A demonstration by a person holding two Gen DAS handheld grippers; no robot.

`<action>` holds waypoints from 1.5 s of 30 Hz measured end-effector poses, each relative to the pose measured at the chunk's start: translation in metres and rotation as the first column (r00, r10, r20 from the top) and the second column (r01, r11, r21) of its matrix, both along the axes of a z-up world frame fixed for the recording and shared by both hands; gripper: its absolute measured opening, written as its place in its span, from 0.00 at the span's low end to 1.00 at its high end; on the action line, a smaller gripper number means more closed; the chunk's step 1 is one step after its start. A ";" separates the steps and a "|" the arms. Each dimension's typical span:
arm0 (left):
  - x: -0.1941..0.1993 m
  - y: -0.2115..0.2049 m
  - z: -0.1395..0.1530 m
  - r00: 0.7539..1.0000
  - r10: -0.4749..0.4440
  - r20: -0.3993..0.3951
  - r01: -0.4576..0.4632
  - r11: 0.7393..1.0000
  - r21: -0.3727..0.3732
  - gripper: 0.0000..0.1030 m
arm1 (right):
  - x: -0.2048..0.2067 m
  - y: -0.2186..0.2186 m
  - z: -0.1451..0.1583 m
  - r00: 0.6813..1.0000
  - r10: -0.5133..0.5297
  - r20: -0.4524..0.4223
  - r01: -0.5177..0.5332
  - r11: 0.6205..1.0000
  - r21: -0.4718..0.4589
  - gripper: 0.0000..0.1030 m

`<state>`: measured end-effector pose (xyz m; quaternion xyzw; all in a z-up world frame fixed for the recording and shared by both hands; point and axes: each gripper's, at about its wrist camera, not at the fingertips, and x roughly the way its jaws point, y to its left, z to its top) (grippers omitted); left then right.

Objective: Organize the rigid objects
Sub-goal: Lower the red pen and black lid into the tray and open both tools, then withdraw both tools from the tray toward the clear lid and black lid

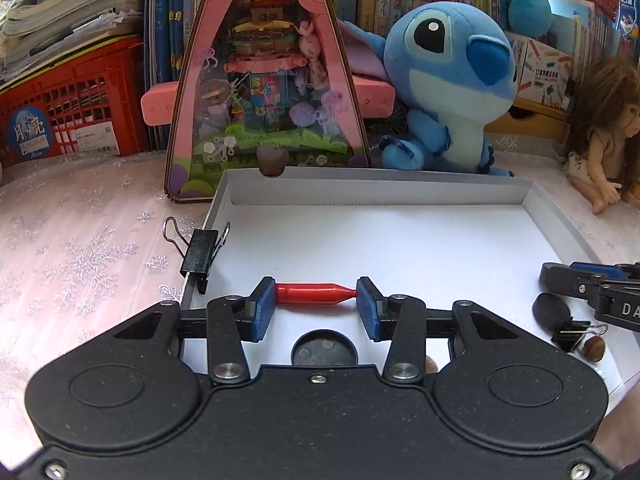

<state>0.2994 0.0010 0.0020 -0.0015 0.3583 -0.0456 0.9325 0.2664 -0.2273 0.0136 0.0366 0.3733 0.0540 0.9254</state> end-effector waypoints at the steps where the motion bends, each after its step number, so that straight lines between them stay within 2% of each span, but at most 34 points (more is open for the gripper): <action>1: 0.000 -0.001 -0.001 1.000 -0.002 0.002 0.002 1.000 0.007 0.40 | 0.000 0.001 0.000 1.000 0.002 0.000 -0.002 1.000 -0.004 0.35; 7: -0.001 -0.002 -0.001 1.000 -0.005 0.007 0.005 1.000 0.016 0.41 | 0.000 0.003 -0.002 1.000 0.003 -0.004 -0.003 1.000 0.008 0.36; 8: -0.001 -0.002 -0.001 1.000 -0.005 0.009 0.005 1.000 0.013 0.41 | 0.000 0.003 -0.002 1.000 -0.001 -0.002 0.001 1.000 0.018 0.41; 10: -0.002 -0.001 -0.001 1.000 0.000 0.012 0.000 1.000 0.005 0.41 | -0.002 0.000 -0.002 1.000 -0.010 0.009 0.010 0.999 0.043 0.44; 12: -0.003 -0.001 0.001 1.000 0.001 0.011 -0.001 1.000 0.002 0.49 | -0.003 -0.002 -0.002 1.000 -0.010 0.014 0.009 0.998 0.063 0.54; 21: -0.023 -0.005 0.011 0.999 -0.019 0.050 0.019 1.000 0.006 0.74 | -0.020 0.000 0.008 0.998 0.004 0.066 -0.007 0.999 0.050 0.70; 29: -0.050 -0.010 0.028 0.994 -0.050 0.102 0.046 0.998 0.032 0.78 | -0.044 0.003 0.022 0.993 0.035 0.115 -0.043 0.997 0.064 0.82; 37: -0.080 -0.009 0.036 0.991 -0.066 0.115 0.063 0.997 0.033 0.79 | -0.076 0.009 0.033 0.983 0.080 0.163 -0.088 0.995 0.047 0.86; 45: -0.112 -0.006 0.035 0.990 -0.093 0.106 0.090 0.995 0.041 0.79 | -0.103 0.011 0.031 0.981 0.105 0.163 -0.114 0.993 0.043 0.88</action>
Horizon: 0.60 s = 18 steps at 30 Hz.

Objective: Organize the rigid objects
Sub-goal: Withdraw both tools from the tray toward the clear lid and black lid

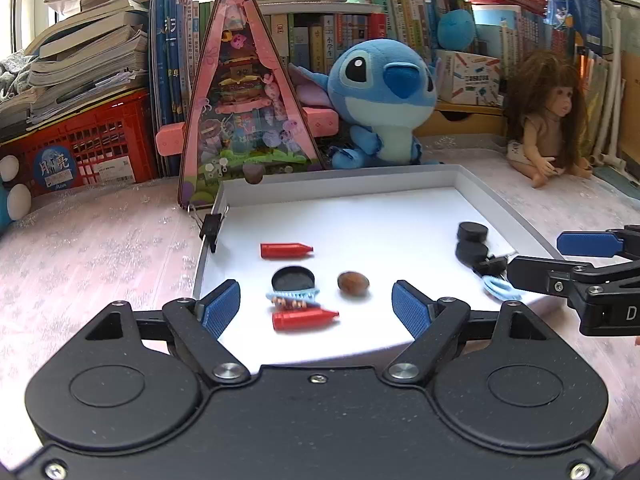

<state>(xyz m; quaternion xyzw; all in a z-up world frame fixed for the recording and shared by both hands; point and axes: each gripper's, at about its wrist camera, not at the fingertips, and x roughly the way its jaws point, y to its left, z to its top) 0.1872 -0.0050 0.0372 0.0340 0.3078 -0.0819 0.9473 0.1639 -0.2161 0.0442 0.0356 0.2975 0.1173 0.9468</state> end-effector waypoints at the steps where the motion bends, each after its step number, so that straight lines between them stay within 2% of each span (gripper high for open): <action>1: -0.004 0.001 0.000 1.000 -0.004 0.001 0.004 1.000 -0.002 0.79 | -0.003 0.001 0.000 1.000 0.003 0.004 -0.003 1.000 -0.001 0.88; 9: -0.040 0.005 -0.001 0.999 -0.048 0.020 0.048 0.999 -0.010 0.81 | -0.032 0.008 -0.001 0.997 0.062 0.038 -0.061 0.998 -0.027 0.94; 18: -0.081 0.012 -0.007 0.997 -0.068 0.030 0.069 0.998 -0.012 0.82 | -0.059 0.017 -0.004 0.991 0.124 0.050 -0.121 0.991 -0.048 0.96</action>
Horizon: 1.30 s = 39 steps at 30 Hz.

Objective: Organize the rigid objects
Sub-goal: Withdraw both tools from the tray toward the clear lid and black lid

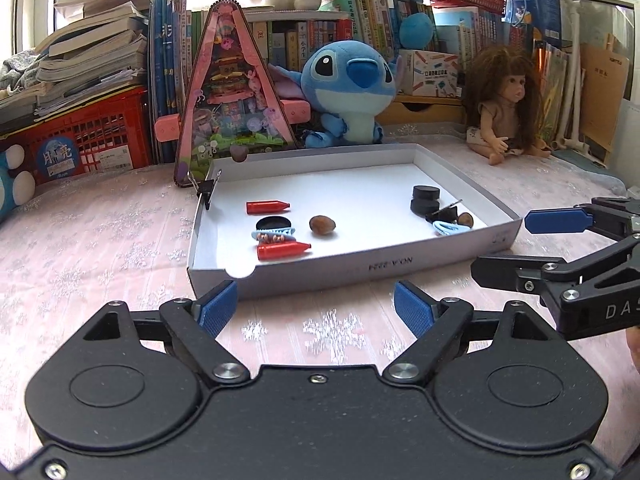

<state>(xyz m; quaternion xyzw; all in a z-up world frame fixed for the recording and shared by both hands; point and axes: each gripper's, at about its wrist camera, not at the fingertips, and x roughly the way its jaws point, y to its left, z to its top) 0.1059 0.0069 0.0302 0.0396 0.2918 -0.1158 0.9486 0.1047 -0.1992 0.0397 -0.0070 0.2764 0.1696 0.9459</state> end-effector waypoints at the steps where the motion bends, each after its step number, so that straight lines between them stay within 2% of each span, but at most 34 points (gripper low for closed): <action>1: -0.005 0.001 -0.001 1.000 -0.003 0.001 0.003 1.000 0.001 0.82 | -0.003 0.001 -0.001 1.000 0.006 0.001 -0.006 1.000 -0.001 0.97; 12: -0.047 0.013 -0.011 0.999 0.006 0.033 -0.007 0.999 0.032 0.82 | -0.036 0.019 -0.012 0.994 0.104 0.025 -0.103 0.994 -0.035 1.00; 21: -0.075 0.025 -0.016 0.995 0.034 0.092 -0.039 0.998 0.044 0.83 | -0.052 0.031 -0.025 0.985 0.168 0.025 -0.165 0.981 -0.098 1.00; 31: -0.085 0.048 -0.025 0.985 0.140 0.103 -0.143 0.990 0.023 0.83 | -0.055 0.038 -0.033 0.982 0.187 0.025 -0.182 0.975 -0.124 1.00; 34: -0.082 0.052 -0.025 0.984 0.151 0.100 -0.153 0.988 0.016 0.79 | -0.056 0.041 -0.034 0.980 0.195 0.027 -0.190 0.972 -0.142 1.00; 39: -0.075 0.052 -0.029 0.985 0.159 0.071 -0.162 0.986 0.036 0.66 | -0.058 0.044 -0.034 0.980 0.198 0.034 -0.190 0.968 -0.161 1.00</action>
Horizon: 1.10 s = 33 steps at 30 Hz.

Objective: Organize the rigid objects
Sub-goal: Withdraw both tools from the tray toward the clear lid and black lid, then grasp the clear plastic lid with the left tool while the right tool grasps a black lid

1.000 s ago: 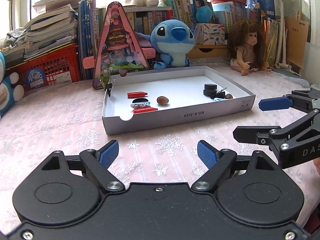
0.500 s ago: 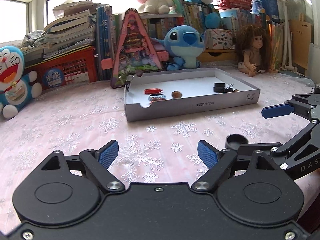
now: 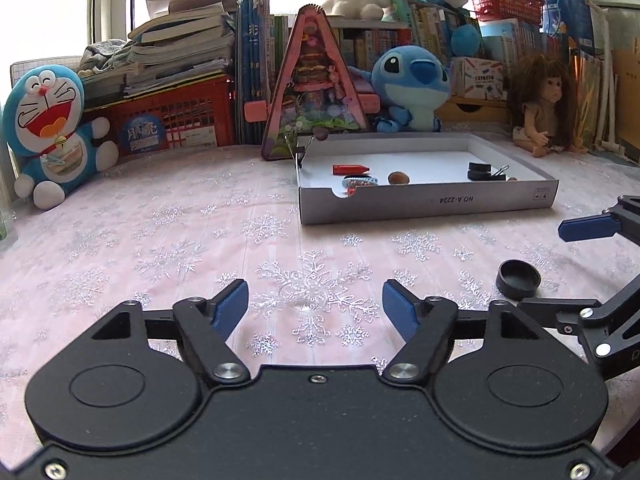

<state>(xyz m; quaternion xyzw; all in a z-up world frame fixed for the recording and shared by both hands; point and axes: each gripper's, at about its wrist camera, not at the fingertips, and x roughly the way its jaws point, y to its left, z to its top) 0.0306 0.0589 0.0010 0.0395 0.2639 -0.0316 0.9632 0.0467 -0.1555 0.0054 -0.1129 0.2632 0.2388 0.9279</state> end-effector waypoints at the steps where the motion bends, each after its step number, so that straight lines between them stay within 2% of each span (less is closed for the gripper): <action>1: 0.000 -0.001 -0.001 1.000 0.000 -0.002 0.001 1.000 0.006 0.65 | 0.000 0.000 0.000 1.000 0.001 0.002 -0.001 1.000 -0.002 1.00; 4: 0.002 -0.004 -0.004 1.000 -0.008 -0.009 0.008 1.000 0.017 0.60 | -0.001 0.000 0.000 1.000 0.015 0.010 -0.015 1.000 -0.002 1.00; 7: 0.003 -0.004 -0.005 1.000 -0.009 -0.019 0.009 1.000 0.019 0.51 | -0.004 0.001 0.000 1.000 0.025 0.018 -0.025 1.000 -0.008 0.98; 13: 0.006 -0.002 -0.005 0.999 -0.001 -0.032 0.002 1.000 0.004 0.38 | -0.002 0.002 0.001 0.998 0.048 -0.034 -0.047 0.999 0.006 0.84; 14: 0.005 -0.002 -0.005 0.999 -0.001 -0.034 0.001 1.000 0.002 0.33 | -0.003 0.002 0.002 0.998 0.053 -0.040 -0.053 0.999 0.011 0.81; 18: 0.006 -0.003 -0.005 0.999 -0.003 -0.041 0.003 1.000 0.001 0.25 | -0.006 0.008 0.002 0.996 0.079 -0.031 -0.079 0.997 -0.004 0.75; 20: 0.006 -0.004 -0.005 0.999 -0.005 -0.042 0.005 1.000 0.003 0.25 | -0.006 0.010 0.002 0.996 0.086 -0.030 -0.087 0.996 -0.007 0.71; 27: 0.006 -0.008 -0.003 0.999 -0.019 -0.040 0.019 1.000 0.001 0.25 | -0.003 0.011 0.004 0.996 0.080 -0.044 -0.079 0.997 0.011 0.47; 33: 0.004 -0.010 -0.001 0.999 -0.032 -0.033 0.032 0.999 -0.001 0.25 | -0.001 0.012 0.004 0.996 0.071 -0.051 -0.070 0.997 0.022 0.37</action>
